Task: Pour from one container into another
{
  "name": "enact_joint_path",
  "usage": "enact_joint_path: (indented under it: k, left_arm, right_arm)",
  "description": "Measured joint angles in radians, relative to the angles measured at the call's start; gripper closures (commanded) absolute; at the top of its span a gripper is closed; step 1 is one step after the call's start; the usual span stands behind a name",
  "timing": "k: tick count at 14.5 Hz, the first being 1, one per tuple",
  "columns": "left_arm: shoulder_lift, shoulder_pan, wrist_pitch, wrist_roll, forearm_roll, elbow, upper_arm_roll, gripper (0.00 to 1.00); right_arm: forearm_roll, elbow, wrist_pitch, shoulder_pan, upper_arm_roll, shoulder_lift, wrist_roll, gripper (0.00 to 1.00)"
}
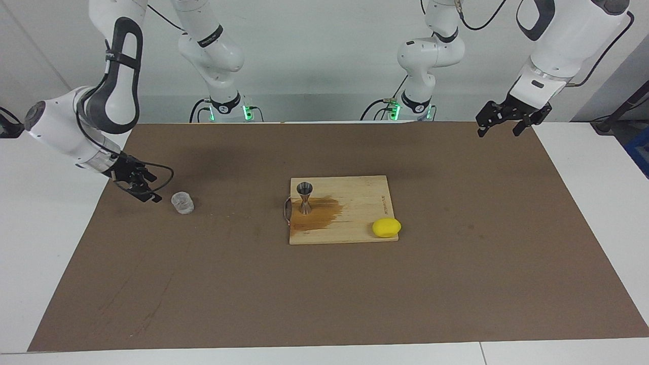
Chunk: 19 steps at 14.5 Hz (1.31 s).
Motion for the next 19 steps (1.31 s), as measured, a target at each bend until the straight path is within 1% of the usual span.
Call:
enact_joint_path:
  k: [5,9,10,13,16,19]
  left_arm:
    - [0.000,0.000,0.000,0.000,0.000,0.000,0.000,0.00]
    - [0.000,0.000,0.000,0.000,0.000,0.000,0.000,0.00]
    - [0.000,0.000,0.000,0.000,0.000,0.000,0.000,0.00]
    - [0.000,0.000,0.000,0.000,0.000,0.000,0.000,0.00]
    - [0.000,0.000,0.000,0.000,0.000,0.000,0.000,0.00]
    - [0.000,0.000,0.000,0.000,0.000,0.000,0.000,0.00]
  right_arm:
    - [-0.195,0.039,-0.010,0.183,0.007,-0.016,-0.118,0.00]
    - [-0.259,0.098,-0.022,0.297,0.009,-0.076,-0.141,0.00]
    - [-0.276,0.117,-0.036,0.314,0.009,-0.090,-0.143,0.00]
    - [-0.292,0.216,-0.137,0.341,0.009,-0.116,-0.146,0.00]
    - [-0.294,0.330,-0.233,0.339,0.008,-0.120,-0.167,0.00]
    - [-0.294,0.417,-0.315,0.335,0.002,-0.120,-0.220,0.00]
